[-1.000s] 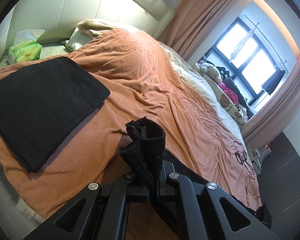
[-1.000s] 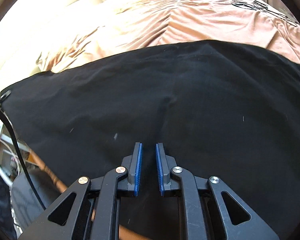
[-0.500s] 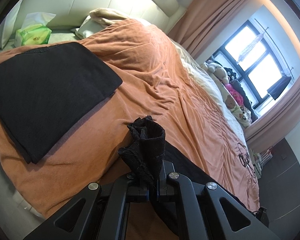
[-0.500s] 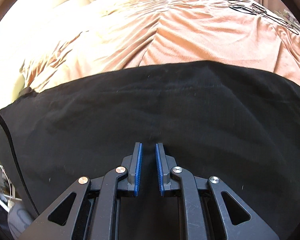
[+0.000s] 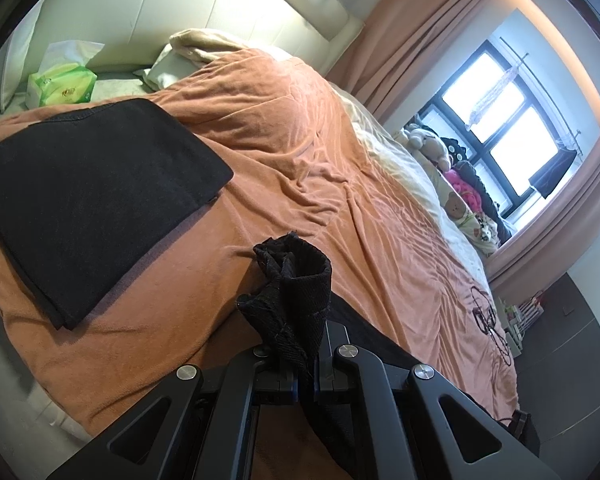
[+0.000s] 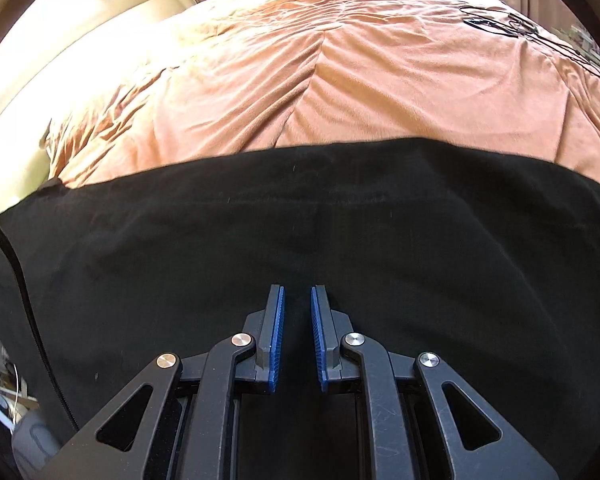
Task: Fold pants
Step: 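Close both tools on the waistband end of the pants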
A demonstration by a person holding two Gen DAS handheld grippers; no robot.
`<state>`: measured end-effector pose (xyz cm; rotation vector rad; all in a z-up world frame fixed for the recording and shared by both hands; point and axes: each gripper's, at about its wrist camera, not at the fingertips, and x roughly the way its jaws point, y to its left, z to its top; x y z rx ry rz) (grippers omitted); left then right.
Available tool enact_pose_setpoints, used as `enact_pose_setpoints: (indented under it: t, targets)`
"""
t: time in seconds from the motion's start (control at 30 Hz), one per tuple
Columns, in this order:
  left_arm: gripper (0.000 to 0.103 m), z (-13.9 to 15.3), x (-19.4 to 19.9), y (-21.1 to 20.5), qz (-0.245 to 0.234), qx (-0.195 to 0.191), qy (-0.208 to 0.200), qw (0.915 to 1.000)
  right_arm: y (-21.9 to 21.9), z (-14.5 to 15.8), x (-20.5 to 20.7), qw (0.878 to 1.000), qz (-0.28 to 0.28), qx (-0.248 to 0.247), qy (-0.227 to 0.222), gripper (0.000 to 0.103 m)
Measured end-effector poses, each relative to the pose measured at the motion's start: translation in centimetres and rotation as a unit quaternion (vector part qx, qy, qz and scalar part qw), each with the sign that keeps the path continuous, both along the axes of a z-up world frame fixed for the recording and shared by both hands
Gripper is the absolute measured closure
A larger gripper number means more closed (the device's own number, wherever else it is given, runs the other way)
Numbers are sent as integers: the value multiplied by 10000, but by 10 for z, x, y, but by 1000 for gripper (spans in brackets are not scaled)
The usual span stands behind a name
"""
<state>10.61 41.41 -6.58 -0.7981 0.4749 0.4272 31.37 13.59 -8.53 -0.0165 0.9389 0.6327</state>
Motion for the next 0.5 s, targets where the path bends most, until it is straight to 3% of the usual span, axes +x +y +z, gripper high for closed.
enact_pose_setpoints:
  t: [0.5]
  targets:
    - [99,64,0,-35,-235,406,-365,9982,-49,1,-73,9995,140,277,44,92]
